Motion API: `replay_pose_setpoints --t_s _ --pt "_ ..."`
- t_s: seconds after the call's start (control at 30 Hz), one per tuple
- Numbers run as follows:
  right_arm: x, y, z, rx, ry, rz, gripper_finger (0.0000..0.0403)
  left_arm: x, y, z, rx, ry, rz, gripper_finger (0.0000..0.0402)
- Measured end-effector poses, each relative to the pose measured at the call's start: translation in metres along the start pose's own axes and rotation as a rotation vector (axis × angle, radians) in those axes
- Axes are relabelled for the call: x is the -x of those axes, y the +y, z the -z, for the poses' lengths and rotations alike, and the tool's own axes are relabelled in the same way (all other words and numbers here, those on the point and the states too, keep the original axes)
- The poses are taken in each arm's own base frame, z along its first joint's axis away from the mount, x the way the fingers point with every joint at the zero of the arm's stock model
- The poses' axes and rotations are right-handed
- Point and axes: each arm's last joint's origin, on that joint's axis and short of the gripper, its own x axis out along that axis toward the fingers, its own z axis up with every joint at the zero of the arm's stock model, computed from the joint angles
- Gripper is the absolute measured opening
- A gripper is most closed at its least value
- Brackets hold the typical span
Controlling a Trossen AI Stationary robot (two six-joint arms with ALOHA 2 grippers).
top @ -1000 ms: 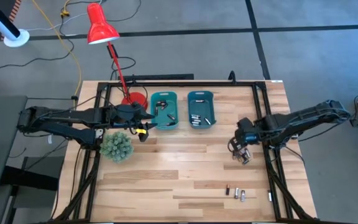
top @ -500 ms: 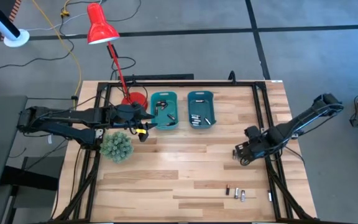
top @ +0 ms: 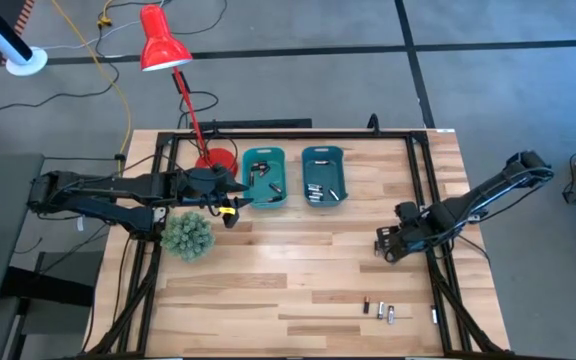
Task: Sort batteries
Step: Put the silver battery into the blue bin
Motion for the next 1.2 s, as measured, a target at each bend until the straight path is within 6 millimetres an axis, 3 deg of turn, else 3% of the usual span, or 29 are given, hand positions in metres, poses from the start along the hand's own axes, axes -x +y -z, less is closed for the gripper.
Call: replay_pose_setpoints --t_s 0.27,0.53,0.77,1.2 --pt "0.000 0.001 0.006 -0.084 0.042 -0.004 0.0119 0.000 0.000 0.000 -0.014 -0.001 0.001 0.0183" --pt "-0.008 -0.006 0.014 -0.294 0.040 0.024 0.0119 0.000 0.000 0.000 -0.015 -0.002 0.001 0.0183" --pt "-0.013 -0.008 0.005 -0.350 -0.012 0.093 0.0119 0.000 0.002 -0.001 -0.012 -0.006 -0.018 0.0183" --pt "-0.042 0.009 0.011 -0.392 -0.043 0.229 0.0119 -0.001 0.006 -0.002 -0.002 -0.009 -0.039 0.0183"
